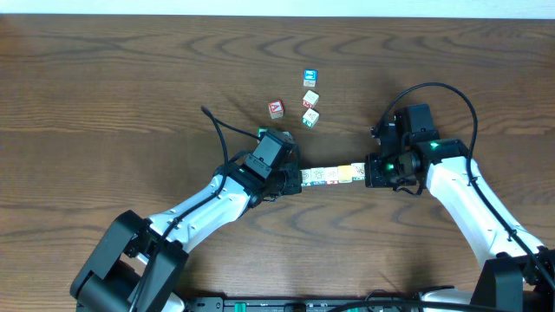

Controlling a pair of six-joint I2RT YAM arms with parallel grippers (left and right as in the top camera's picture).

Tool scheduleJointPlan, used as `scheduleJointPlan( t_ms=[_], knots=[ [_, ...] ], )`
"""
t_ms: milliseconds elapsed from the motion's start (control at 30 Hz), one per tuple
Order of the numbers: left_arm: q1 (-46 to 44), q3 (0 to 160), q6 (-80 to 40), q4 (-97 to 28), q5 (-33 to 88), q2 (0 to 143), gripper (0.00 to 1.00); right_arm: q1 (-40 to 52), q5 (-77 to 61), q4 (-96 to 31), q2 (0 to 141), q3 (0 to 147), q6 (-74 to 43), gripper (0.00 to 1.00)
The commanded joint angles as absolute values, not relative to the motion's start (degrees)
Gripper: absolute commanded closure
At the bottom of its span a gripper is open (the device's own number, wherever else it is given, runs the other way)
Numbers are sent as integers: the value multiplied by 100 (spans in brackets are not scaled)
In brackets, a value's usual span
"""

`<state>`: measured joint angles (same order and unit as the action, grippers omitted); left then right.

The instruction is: Lift 5 blocks

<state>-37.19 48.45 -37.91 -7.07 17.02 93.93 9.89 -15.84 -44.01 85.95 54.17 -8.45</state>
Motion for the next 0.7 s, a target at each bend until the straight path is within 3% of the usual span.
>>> scheduleJointPlan(
  t_ms=[0,667],
  knots=[
    [-3940,5240,-3863,-421,2657,9091,93,1361,-3094,-4377,8538,5481,-764,99],
    [-3940,5264,-3863,-421,2657,9085,93,1361,-3094,-4466,8486,5553,-764,99]
  ],
)
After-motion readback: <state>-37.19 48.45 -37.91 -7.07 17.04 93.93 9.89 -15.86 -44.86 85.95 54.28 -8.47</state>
